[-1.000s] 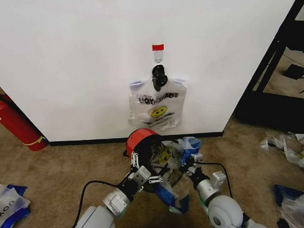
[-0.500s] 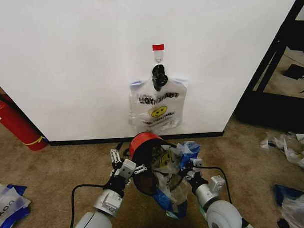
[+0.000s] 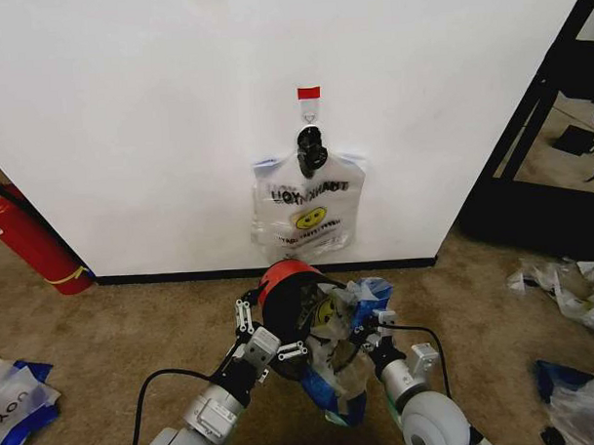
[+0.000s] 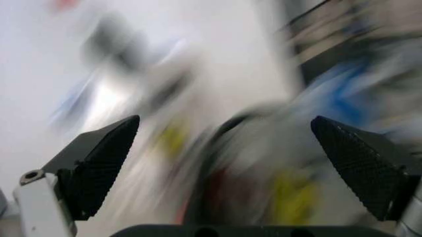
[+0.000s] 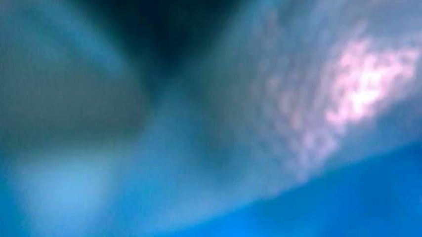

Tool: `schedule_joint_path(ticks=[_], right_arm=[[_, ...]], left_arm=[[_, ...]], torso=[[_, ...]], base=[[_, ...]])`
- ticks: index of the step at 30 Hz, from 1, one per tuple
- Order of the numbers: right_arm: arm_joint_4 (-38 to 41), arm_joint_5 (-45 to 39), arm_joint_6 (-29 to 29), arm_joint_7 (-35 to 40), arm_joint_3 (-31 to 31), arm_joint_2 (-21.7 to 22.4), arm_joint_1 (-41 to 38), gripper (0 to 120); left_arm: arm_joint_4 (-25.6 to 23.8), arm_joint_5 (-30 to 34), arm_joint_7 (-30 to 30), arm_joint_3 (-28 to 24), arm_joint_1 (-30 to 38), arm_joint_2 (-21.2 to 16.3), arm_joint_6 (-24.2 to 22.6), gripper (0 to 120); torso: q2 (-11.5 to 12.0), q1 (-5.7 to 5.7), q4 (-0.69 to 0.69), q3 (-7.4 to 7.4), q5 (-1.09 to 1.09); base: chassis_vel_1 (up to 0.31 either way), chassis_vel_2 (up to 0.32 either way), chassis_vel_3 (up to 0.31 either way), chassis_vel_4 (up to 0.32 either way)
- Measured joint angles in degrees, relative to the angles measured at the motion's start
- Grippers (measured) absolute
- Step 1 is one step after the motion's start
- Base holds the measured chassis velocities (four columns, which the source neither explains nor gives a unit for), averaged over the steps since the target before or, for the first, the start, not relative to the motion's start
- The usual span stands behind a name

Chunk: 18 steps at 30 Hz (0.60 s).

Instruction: Pick up the garbage bag from the wall and place it over the trash bin.

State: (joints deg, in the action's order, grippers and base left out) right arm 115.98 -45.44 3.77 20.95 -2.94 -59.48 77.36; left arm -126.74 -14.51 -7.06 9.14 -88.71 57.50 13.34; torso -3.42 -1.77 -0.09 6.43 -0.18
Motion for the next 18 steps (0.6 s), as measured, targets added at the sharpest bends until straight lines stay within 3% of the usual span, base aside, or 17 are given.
schedule_joint_path(ticks=[2, 4, 13, 18], right_arm=[[2.0, -2.2, 1.7, 1.6, -0.4, 0.2, 0.7, 0], [2.5, -2.5, 2.0, 1.8, -0.5, 0.3, 1.0, 0], [2.3, -1.1, 1.2, 1.4, -0.3, 0.3, 0.9, 0], [0.0, 7.8, -5.7, -5.5, 0.3, 0.1, 1.0, 0]], left_arm=[[2.4, -2.7, -6.3, -0.2, -0.8, 0.5, 4.7, 100], [2.8, -3.3, -7.3, 0.2, -0.8, 0.8, 5.9, 100], [2.9, -3.0, -5.5, 0.4, 0.0, 0.3, 3.9, 100], [4.9, -1.6, -6.5, -0.7, 3.7, -1.6, 1.1, 100]], torso=[[0.0, 0.00, 0.03, 0.02, -0.10], [0.0, 0.01, -0.02, -0.01, 0.02], [0.0, 0.00, 0.00, 0.00, -0.05], [0.0, 0.00, 0.00, 0.00, -0.03]], base=[[0.000, 0.000, 0.000, 0.000], [0.000, 0.000, 0.000, 0.000], [0.000, 0.000, 0.000, 0.000], [0.000, 0.000, 0.000, 0.000]])
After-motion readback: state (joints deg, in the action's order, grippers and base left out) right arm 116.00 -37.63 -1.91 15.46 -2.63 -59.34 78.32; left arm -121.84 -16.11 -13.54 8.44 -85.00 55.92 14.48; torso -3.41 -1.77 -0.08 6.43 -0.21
